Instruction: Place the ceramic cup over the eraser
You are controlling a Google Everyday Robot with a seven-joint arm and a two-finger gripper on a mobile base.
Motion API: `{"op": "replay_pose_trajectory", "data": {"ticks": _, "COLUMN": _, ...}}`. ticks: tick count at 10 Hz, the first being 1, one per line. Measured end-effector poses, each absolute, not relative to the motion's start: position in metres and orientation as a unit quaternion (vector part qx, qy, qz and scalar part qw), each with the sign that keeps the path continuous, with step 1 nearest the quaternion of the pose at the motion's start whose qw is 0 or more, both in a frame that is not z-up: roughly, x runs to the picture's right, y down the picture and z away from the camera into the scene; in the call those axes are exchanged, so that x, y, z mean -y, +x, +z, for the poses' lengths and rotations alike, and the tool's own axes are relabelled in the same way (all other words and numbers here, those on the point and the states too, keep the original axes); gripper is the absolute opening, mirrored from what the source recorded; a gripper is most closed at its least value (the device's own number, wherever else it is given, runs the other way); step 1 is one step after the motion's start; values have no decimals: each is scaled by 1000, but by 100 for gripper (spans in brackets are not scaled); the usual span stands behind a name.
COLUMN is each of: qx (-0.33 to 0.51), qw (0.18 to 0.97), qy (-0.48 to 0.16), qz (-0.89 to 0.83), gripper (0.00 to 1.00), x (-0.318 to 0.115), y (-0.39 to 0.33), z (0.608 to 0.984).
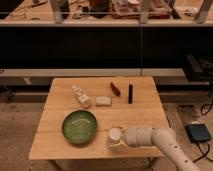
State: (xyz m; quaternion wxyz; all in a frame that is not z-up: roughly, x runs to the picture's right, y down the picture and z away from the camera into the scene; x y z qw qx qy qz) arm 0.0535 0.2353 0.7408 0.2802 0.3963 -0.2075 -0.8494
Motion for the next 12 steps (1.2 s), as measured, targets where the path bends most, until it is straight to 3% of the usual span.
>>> {"op": "replay_pose_trajectory", "data": {"ticks": 2, "qx": 197, "qw": 300, "qy": 383, "qz": -851, "gripper": 2, "x": -223, "y": 75, "z": 739}}
{"op": "replay_pose_trajectory", "data": {"ticks": 3, "qx": 188, "qw": 319, "qy": 367, "qz": -853, "gripper": 0, "x": -213, "y": 97, "z": 740}}
{"op": "replay_pose_trajectory", "data": {"ticks": 7, "qx": 137, "qw": 439, "qy": 285, "qz": -841, "gripper": 0, "x": -168, "y": 218, "z": 747}}
{"op": "replay_pose_trajectory", "data": {"ticks": 12, "qx": 121, "qw": 474, "qy": 278, "qz": -826, "gripper": 0, "x": -148, "y": 246, "z": 750}}
